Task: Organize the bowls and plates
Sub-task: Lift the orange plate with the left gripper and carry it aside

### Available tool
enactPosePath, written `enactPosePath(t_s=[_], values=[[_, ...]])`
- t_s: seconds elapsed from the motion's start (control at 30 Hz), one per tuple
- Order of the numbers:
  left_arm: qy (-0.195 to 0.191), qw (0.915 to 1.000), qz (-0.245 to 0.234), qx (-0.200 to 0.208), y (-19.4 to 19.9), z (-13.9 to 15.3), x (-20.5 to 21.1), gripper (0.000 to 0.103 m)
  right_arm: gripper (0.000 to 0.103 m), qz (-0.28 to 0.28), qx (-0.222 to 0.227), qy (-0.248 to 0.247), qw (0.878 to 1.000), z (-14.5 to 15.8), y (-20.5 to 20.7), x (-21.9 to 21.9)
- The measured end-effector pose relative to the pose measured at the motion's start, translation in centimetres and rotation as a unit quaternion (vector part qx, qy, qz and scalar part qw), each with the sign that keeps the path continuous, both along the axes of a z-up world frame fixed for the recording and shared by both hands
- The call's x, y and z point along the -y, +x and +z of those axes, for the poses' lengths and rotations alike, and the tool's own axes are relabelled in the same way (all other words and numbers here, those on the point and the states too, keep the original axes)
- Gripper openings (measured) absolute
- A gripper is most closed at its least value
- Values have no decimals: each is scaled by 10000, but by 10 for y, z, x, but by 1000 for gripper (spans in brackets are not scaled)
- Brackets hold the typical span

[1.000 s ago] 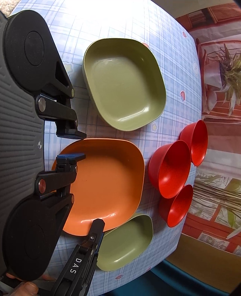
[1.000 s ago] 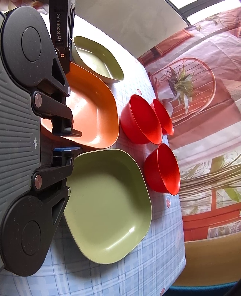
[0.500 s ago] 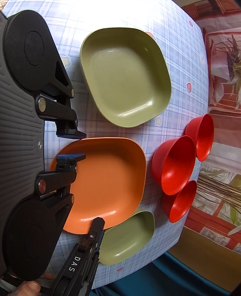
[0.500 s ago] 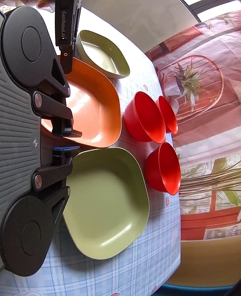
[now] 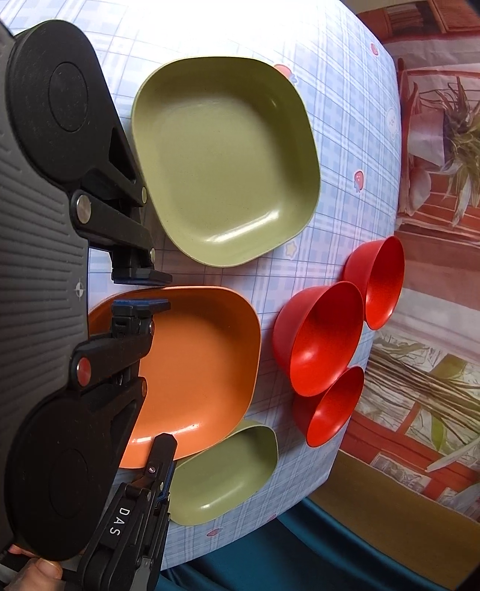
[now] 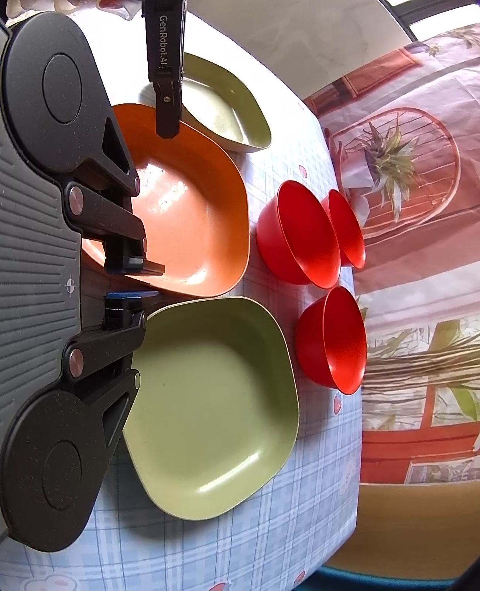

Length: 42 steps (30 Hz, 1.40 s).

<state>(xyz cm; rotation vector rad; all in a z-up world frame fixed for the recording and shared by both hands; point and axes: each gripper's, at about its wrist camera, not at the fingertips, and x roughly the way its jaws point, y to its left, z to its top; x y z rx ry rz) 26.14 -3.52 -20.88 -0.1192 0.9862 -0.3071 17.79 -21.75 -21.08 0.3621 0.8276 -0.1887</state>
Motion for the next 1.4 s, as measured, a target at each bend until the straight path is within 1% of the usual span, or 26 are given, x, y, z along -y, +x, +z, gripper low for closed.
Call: enactPosePath(t_s=[0.1, 0.27, 0.53, 0.73, 0.87, 0.97, 1.03, 1.13, 1.27, 1.4], values=[[-50, 9998, 168, -55, -5, -3, 2, 8, 7, -6, 10, 8, 10000, 0, -1, 1], [-170, 9995, 239, 102, -8, 2, -3, 6, 7, 23, -1, -12, 10000, 1, -2, 0], [-97, 9999, 85, 110, -8, 3, -6, 6, 7, 33, 107, -118, 9999, 5, -3, -6], [-69, 9994, -11, 349, -13, 14, -7, 6, 7, 12, 255, -247, 9994, 14, -6, -9], [-148, 9984, 97, 543, -15, 27, -17, 6, 7, 112, 386, -354, 9986, 24, -4, -14], [-225, 9975, 242, 631, -12, 39, -27, 6, 7, 266, 473, -398, 9977, 32, 7, -18], [-295, 9964, 432, 672, -9, 48, -39, 6, 7, 392, 561, -422, 9968, 38, 16, -21], [-293, 9944, 726, 709, -5, 57, -56, 6, 7, 650, 718, -441, 9943, 49, 41, -31], [-234, 9903, 1168, 715, 2, 62, -82, 6, 7, 1030, 868, -407, 9900, 56, 78, -49], [-39, 9877, 1424, 643, 9, 57, -97, 6, 6, 1347, 829, -497, 9862, 50, 112, -69]])
